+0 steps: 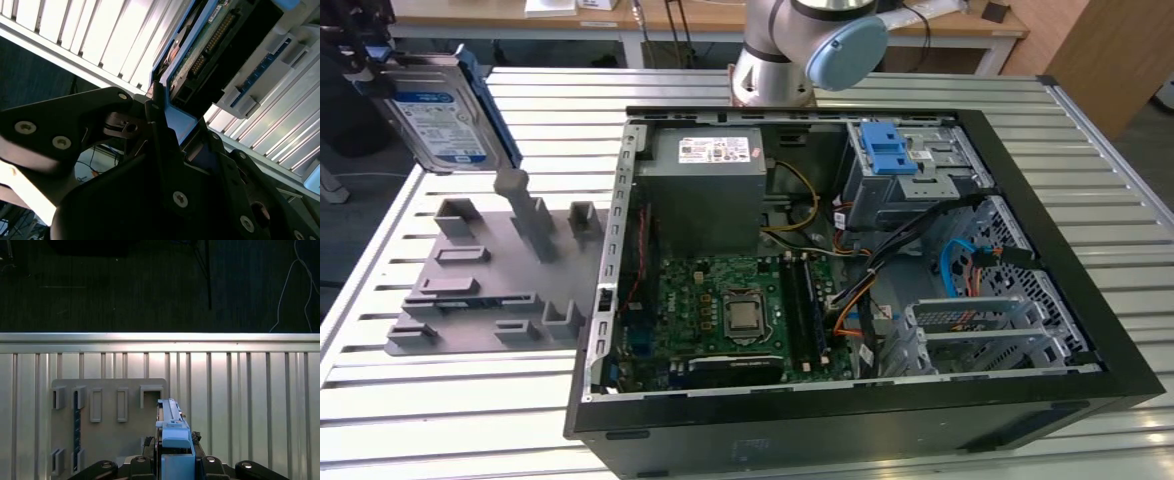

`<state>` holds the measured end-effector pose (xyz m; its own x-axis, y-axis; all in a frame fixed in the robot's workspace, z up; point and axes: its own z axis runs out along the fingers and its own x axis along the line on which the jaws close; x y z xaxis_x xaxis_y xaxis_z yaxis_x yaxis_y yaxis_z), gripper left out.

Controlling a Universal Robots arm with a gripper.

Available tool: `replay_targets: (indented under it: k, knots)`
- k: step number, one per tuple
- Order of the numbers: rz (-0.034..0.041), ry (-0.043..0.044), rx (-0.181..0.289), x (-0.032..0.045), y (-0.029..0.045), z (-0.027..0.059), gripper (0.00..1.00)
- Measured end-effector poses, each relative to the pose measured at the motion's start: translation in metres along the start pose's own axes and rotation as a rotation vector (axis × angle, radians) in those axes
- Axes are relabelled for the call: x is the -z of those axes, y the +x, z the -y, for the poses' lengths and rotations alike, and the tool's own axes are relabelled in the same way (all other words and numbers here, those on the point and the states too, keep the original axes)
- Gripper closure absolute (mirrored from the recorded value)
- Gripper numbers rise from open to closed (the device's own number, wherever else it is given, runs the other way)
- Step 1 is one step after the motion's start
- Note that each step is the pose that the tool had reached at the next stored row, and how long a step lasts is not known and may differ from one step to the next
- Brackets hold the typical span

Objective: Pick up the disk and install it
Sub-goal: 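Pick up the disk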

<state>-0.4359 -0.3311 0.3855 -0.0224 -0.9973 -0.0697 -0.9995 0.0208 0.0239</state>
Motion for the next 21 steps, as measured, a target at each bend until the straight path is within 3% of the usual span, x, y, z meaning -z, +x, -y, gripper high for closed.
replay_targets:
  k: [8,21]
  knots:
    - [-0.0001,-0.0001,0.000,0.0031,-0.0002,-0.0001,0.64]
    - [-0.0001,0.0000,0.000,0.0185,-0.0013,-0.0005,0.64]
